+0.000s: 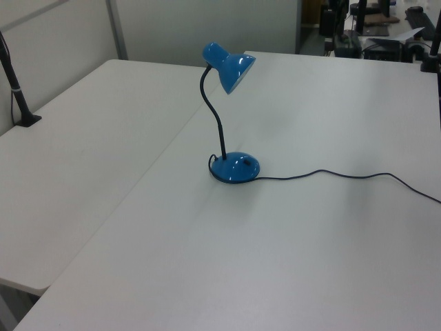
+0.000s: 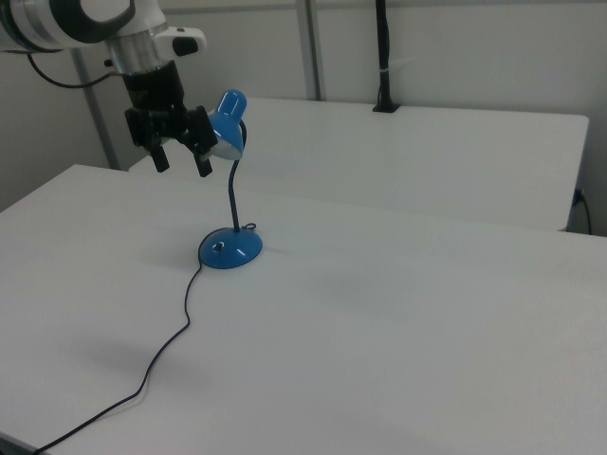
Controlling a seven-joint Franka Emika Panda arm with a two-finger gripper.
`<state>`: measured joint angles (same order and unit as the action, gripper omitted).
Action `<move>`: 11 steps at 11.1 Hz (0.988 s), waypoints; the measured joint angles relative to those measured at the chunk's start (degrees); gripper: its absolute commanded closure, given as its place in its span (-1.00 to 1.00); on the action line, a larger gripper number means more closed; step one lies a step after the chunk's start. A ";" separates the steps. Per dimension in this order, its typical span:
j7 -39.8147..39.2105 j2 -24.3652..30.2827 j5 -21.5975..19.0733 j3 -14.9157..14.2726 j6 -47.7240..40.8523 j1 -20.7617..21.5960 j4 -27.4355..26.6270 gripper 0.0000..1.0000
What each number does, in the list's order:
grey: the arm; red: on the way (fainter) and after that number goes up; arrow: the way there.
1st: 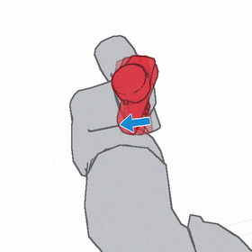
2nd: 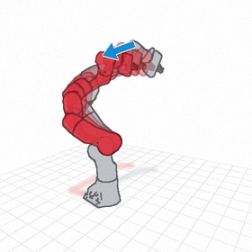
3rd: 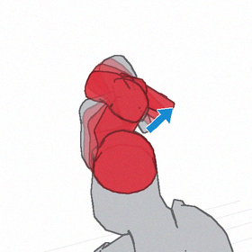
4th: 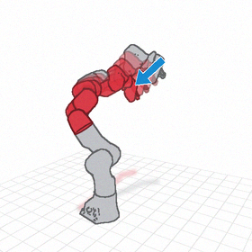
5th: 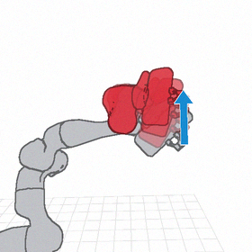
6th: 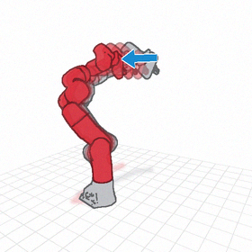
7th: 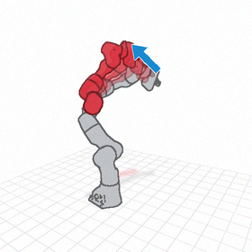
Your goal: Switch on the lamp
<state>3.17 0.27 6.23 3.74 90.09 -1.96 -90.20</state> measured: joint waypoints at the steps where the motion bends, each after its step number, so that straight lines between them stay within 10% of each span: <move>1: 0.00 -0.16 -0.05 0.02 0.00 -0.12 0.03 -1.00; 9: -0.43 -0.37 -0.06 0.21 0.00 -0.08 0.03 -1.00; 11: -0.45 -0.37 -0.06 0.21 0.00 -0.08 0.03 -0.35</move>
<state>2.73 -0.10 6.17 3.95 90.09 -2.04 -90.17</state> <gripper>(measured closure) 0.000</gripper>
